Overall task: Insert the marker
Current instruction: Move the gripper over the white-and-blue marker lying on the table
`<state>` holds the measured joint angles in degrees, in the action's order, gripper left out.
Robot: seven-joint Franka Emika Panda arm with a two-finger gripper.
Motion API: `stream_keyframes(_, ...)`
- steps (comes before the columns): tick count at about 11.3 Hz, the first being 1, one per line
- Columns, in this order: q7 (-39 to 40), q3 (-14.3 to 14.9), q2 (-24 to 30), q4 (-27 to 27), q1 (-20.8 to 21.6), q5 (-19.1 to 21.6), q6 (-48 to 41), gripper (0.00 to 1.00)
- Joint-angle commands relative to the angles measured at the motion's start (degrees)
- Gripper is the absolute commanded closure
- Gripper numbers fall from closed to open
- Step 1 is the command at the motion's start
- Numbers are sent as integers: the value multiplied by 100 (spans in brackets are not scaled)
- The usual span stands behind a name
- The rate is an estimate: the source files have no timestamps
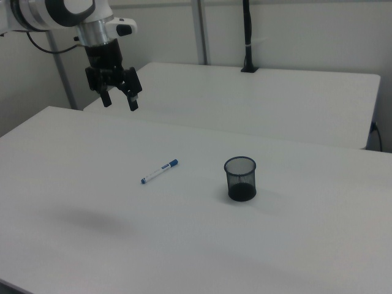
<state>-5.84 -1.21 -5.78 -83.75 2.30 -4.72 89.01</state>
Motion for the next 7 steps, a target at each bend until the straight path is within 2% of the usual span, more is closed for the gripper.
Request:
stream_keyframes(1, -14, 33, 95, -133, -97, 14, -23, 0)
stream_keyframes(7, 12, 33, 60, -133, -125, 32, 11, 0)
